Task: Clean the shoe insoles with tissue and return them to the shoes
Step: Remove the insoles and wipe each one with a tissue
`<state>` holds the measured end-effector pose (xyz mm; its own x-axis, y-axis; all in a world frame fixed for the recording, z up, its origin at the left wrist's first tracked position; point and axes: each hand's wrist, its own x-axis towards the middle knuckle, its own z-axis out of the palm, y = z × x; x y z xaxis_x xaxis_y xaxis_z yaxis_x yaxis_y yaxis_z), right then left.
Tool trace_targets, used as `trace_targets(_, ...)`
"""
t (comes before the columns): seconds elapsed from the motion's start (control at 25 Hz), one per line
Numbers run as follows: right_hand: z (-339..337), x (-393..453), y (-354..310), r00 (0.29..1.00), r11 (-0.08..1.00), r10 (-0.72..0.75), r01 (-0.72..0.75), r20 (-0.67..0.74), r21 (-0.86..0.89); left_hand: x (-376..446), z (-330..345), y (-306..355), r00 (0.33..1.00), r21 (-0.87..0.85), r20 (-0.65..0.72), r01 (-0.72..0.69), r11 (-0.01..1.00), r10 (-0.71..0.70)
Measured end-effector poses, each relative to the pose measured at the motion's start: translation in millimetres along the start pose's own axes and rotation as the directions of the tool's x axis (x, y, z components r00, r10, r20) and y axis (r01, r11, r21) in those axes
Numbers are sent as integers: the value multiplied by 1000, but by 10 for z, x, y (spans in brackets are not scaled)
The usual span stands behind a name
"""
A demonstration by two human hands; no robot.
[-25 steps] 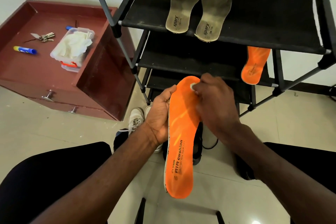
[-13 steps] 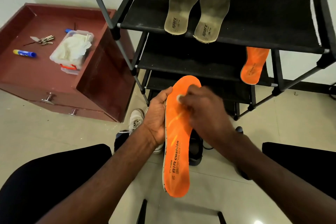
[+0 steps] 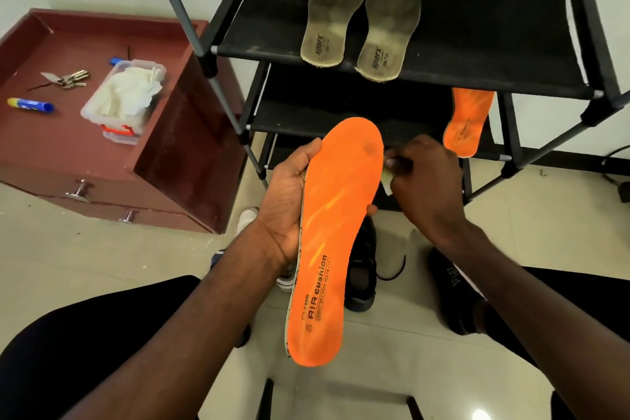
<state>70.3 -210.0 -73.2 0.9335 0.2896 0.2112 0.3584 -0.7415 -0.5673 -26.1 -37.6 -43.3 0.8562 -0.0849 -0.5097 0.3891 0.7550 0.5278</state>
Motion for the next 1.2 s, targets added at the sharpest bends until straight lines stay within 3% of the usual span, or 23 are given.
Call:
trace_targets(0.12, -63, 42, -113, 976, 976, 117, -78, -186, 203, 56, -88, 18, 1000, -38, -3, -12, 999, 12)
trace_targets(0.2, -27, -17, -252, 977, 973, -8, 56, -214, 223, 63, -120, 10, 999, -68, -36, -1, 998, -1)
trace_targets(0.32, 93, -136, -349, 962, 957, -263, 269, -67, 108, 55, -90, -42, 997, -30, -72, 2, 1000, -4)
trace_targets(0.44, 151, -253, -425, 957, 949, -289, 283, 31, 137, 92, -114, -111, 994, -50, -99, 35, 998, -39)
trace_targets(0.6, 139, -420, -496, 828, 856, -515, 484, 223, 179, 143, -193, -127, 996, -92, -35, 83, 992, -87)
trace_targets(0.76, 74, -271, -393, 907, 917, -393, 375, 151, 135, 133, -169, -194, 992, -32, -82, 90, 995, -93)
trace_targets(0.92, 54, -474, -527, 772, 816, -576, 522, 269, 248, 110, -176, -125, 994, -101, -74, 67, 993, -75)
trace_targets(0.96, 43, -416, -461, 781, 822, -569, 531, 257, 206, 104, -177, -113, 995, -95, -67, 63, 993, -70)
trace_targets(1.08, 54, -246, -350, 902, 914, -404, 394, 154, 91, 73, -137, -121, 996, -43, -75, 45, 998, -48)
trace_targets(1.12, 75, -290, -430, 894, 912, -409, 393, 184, 118, 79, -134, -119, 995, -44, -91, 46, 998, -50)
trace_targets(1.2, 120, -497, -610, 804, 851, -526, 492, 277, 185, 89, -170, -109, 993, -75, -90, 64, 995, -71)
